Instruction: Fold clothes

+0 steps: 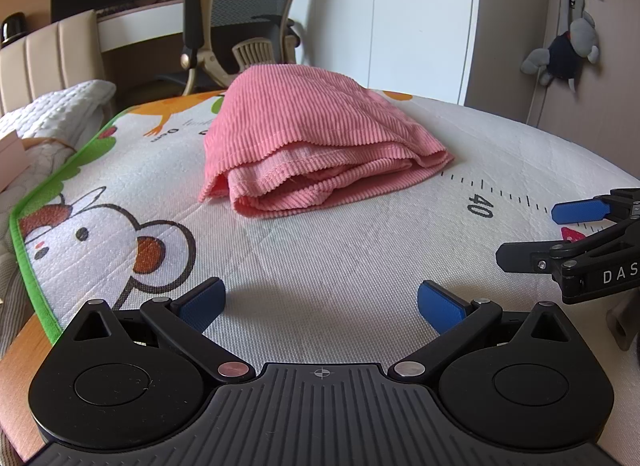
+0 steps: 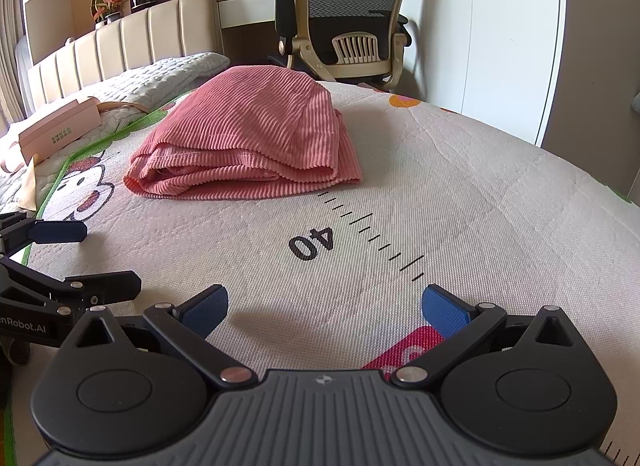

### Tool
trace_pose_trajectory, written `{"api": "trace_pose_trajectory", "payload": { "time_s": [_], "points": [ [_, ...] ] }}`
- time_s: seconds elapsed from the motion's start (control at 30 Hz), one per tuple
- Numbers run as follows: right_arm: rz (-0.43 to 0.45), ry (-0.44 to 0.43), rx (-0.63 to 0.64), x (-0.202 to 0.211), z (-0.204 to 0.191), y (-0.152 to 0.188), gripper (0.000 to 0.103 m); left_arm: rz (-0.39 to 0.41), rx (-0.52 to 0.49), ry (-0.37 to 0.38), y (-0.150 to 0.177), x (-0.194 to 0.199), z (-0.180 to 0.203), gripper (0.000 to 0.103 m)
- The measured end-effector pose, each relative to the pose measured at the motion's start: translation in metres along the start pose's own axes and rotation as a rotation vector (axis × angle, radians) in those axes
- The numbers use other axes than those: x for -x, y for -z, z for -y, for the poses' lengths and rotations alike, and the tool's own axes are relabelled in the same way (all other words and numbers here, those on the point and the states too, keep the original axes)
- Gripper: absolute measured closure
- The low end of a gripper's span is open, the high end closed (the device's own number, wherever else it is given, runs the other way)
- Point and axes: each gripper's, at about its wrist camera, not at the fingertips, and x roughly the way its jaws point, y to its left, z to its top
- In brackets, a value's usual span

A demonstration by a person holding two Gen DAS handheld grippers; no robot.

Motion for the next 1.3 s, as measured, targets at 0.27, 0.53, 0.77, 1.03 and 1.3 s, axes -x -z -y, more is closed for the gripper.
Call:
{"api": "trace_pose_trajectory", "payload": {
  "time_s": [0.27, 0.53, 0.77, 1.03, 1.3],
  "points": [
    [0.001, -0.002, -0.001, 0.0000, 0.0002, 0.0001, 0.000, 0.000, 0.000, 0.000, -0.0001, -0.0005, -0.0002, 0.000],
    [0.002, -0.003, -0.001, 0.0003, 0.0003, 0.0005, 0.000, 0.000, 0.000, 0.000, 0.0000, -0.0005, -0.0004, 0.000],
    [0.000, 0.005, 0.002, 0.0004, -0.0001, 0.0006, 0.000, -0.002, -0.001, 0.003, -0.0006, -0.0001, -0.0008, 0.000],
    [-0.010, 0.054, 0.013, -0.0003, -0.0048, 0.0015, 0.000, -0.001, 0.004, 0.011, -0.0007, 0.0001, -0.0026, 0.000],
    [0.014, 0.049, 0.023, -0.0003, -0.0035, 0.0053, 0.000, 0.001, 0.011, 0.015, -0.0002, 0.0008, -0.0037, 0.000]
  ]
}}
